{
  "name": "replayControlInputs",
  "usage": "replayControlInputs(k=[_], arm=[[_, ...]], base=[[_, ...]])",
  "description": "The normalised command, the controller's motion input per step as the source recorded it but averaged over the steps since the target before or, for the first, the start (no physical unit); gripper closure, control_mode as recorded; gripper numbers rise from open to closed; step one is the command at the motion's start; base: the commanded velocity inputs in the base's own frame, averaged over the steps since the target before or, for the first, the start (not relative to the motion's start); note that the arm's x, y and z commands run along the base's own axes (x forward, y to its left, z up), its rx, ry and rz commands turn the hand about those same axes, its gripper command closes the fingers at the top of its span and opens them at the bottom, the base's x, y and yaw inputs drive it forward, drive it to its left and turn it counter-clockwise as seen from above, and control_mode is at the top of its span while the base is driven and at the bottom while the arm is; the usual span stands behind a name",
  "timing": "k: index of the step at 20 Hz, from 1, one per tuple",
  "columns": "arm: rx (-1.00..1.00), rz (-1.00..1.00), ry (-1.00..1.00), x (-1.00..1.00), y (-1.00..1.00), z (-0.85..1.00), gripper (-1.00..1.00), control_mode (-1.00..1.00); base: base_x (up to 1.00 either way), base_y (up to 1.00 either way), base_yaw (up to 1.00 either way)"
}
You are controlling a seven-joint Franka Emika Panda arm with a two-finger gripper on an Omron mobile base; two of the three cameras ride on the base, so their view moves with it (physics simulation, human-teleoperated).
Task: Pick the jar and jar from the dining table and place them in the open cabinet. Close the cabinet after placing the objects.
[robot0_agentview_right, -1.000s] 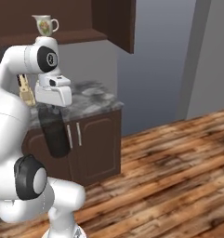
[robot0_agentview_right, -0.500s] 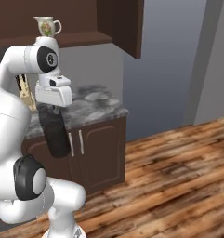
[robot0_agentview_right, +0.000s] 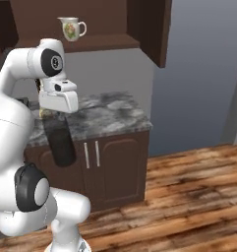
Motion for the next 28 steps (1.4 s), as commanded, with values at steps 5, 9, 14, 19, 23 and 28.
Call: replayControlInputs(k=[5, 9, 14, 19, 23, 28], arm=[[0.0, 0.0, 0.0, 0.0, 0.0, 0.0, 1.0, 1.0], [0.0, 0.0, 0.0, 0.0, 0.0, 0.0, 1.0, 1.0], [0.0, 0.0, 0.0, 0.0, 0.0, 0.0, 1.0, 1.0], [0.0, 0.0, 0.0, 0.0, 0.0, 0.0, 1.0, 1.0], [0.0, 0.0, 0.0, 0.0, 0.0, 0.0, 1.0, 1.0], [0.0, 0.0, 0.0, 0.0, 0.0, 0.0, 1.0, 1.0]], base=[[0.21, -0.29, 0.33], [0.18, -0.31, 0.32], [0.12, -0.38, 0.24], [0.04, -0.52, 0.06], [0.1, -0.5, 0.03], [0.46, -0.13, 0.12]])
